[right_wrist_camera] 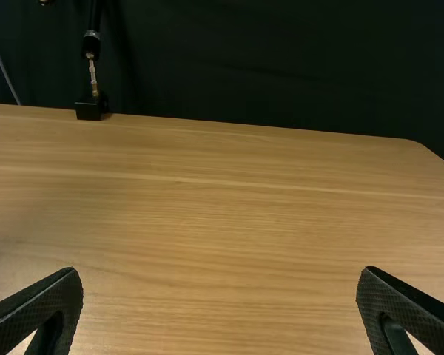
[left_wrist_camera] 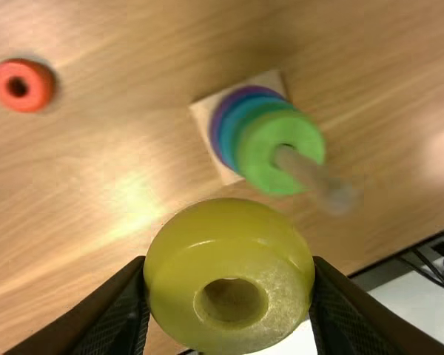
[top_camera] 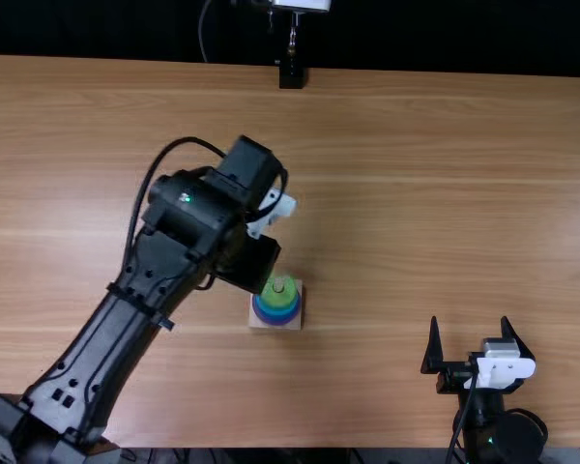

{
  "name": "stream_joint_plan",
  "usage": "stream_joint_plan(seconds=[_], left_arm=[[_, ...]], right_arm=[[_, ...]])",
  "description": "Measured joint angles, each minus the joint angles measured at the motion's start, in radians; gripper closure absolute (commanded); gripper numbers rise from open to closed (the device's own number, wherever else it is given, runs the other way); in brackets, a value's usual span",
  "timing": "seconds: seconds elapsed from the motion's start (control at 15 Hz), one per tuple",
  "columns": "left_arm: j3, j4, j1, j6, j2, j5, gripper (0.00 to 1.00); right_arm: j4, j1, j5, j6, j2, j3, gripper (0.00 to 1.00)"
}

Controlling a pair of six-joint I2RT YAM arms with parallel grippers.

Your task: Build the Hanoi tower: stack the rings onto the peg from bottom to top in this color order: purple, dark blue, light blue, dark green, light green, yellow, orange.

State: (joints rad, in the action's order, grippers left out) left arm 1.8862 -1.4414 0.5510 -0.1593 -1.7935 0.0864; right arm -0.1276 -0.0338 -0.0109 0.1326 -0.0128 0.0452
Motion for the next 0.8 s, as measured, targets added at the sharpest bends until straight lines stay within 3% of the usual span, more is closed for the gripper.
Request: stream_joint_plan(seconds=[0.6, 0.8], left_arm=[[0.065, 0.001, 0.091, -0.078, -0.072, -0.001, 1.0], [0.065, 0.002, 0.092, -0.081, -0.072, 0.0, 1.0]], right_arm=[[0.001, 0.0, 0.0, 0.0, 0.0, 0.0, 0.0], [0.0, 0.0, -0.001, 0.0, 0.0, 0.0, 0.0]])
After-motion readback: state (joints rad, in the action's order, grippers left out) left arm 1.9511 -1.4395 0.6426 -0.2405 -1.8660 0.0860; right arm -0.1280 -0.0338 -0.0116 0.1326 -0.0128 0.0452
